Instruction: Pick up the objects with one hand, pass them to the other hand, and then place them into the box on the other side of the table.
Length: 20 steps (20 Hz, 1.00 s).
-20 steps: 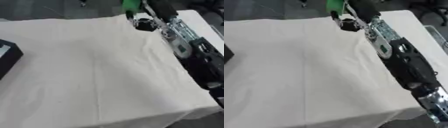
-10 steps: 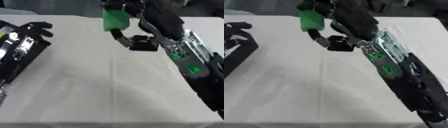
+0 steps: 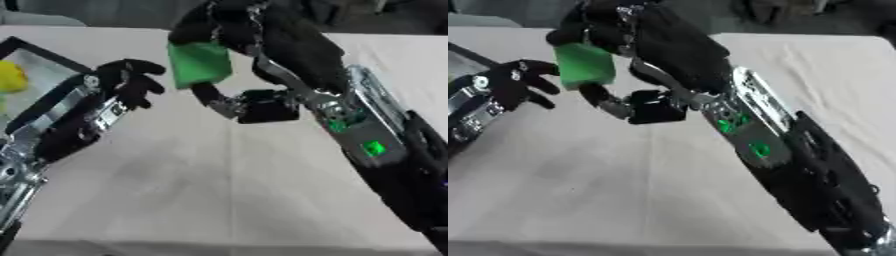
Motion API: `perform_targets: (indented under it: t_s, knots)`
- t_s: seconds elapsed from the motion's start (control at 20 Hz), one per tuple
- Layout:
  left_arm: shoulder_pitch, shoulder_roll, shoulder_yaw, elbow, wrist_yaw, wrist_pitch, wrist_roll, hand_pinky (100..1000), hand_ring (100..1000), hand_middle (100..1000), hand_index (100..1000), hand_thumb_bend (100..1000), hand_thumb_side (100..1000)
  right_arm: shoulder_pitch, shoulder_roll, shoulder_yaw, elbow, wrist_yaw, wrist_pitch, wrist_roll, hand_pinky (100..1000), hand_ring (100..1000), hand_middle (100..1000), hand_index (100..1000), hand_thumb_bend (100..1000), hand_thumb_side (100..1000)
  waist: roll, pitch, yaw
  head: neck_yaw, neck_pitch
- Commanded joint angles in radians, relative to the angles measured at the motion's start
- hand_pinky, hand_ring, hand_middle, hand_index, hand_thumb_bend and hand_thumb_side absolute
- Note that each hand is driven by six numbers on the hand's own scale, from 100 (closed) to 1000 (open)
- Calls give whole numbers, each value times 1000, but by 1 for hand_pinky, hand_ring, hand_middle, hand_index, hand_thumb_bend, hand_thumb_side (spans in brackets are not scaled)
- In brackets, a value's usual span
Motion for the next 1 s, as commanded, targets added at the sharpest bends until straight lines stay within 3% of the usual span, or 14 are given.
perform_targets:
  t_s: [0.05,0.5,1.0]
  knots:
    - [-32,29,-21,-18,42,14,-15,718,1000,824,714,289,862,-20,1,4,-17,0,-13,3,784,624,396,512,241,100,6,-9,0,-10,-2]
    - [-71,51,-71,-18,221,-9,-67,724,1000,830,705,410,858,-21,7,23,-13,16,-33,-7,779,616,391,508,246,100,12,-5,-2,-28,-2]
    - [-60,55,-74,-18,376,29,-60,745,1000,858,719,613,988,-19,9,29,-11,16,-37,-6,779,616,391,508,237,100,17,-4,-7,-35,-2]
